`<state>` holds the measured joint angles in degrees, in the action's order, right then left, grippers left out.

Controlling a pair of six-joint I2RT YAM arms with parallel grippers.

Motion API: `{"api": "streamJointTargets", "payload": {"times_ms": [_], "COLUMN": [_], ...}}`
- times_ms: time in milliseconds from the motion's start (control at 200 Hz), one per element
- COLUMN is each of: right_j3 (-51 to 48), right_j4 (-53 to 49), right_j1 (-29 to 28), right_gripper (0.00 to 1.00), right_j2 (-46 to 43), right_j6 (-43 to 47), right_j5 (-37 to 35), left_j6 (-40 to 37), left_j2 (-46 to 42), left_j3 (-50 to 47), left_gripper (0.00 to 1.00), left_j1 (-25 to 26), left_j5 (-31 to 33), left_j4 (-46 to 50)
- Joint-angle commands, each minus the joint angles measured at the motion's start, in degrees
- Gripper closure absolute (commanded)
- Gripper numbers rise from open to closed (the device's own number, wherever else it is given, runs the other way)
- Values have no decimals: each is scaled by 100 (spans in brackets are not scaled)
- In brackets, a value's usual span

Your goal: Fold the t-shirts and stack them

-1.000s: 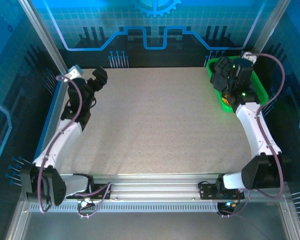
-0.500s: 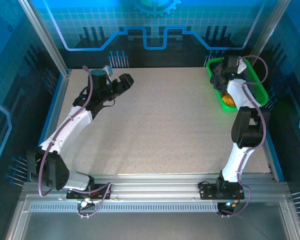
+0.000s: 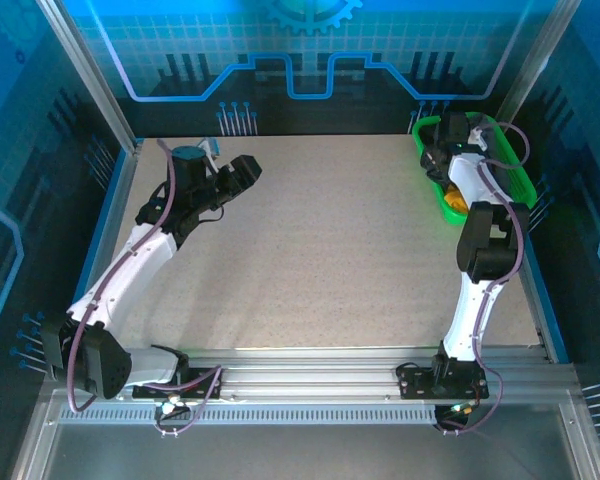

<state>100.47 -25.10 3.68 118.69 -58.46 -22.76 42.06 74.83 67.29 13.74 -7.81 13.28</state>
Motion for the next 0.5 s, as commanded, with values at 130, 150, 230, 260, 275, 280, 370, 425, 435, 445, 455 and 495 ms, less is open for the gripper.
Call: {"api": "streamJointTargets", "payload": {"times_ms": [130,150,230,260,275,280,370,425,435,445,455,495], "right_j3": [-863,-949,-1193,-1247,-1274,-1283,-1453,-1505,-1504,-1510,-1516,-1494], "right_j4": [734,841,1222,1295,1347,1370,1648,1779,1791,1808,1823,1932], "right_j1": [-304,-327,-412,-452,-466,-478,-658,-798,-812,-835,-859,-931], "right_gripper": [100,100,100,100,100,100,100,100,100,100,100,100], "right_j2": [-1433,-1541,-1946,-2067,-2120,-2143,-2460,-2666,-2700,-2737,-2773,-2907], "right_j6": [-312,-315,-224,-210,-198,-191,-124,-15,1,19,36,137], "right_j5": [-389,-420,-499,-509,-498,-490,-430,-456,-470,-484,-492,-509], "left_j6": [-87,-84,-33,-23,-15,-15,16,47,54,62,58,56], "left_j2": [-49,-32,18,27,36,38,67,85,87,85,85,89], "left_j3": [150,161,187,189,182,176,152,144,144,144,144,153], "left_gripper": [24,24,25,26,26,26,26,26,26,26,26,26], "left_j1": [23,24,24,30,32,32,41,41,41,41,41,46], "left_j5": [-227,-241,-330,-351,-358,-355,-404,-435,-437,-446,-448,-463], "left_j4": [18,11,-33,-51,-51,-57,-121,-149,-154,-158,-159,-151]}}
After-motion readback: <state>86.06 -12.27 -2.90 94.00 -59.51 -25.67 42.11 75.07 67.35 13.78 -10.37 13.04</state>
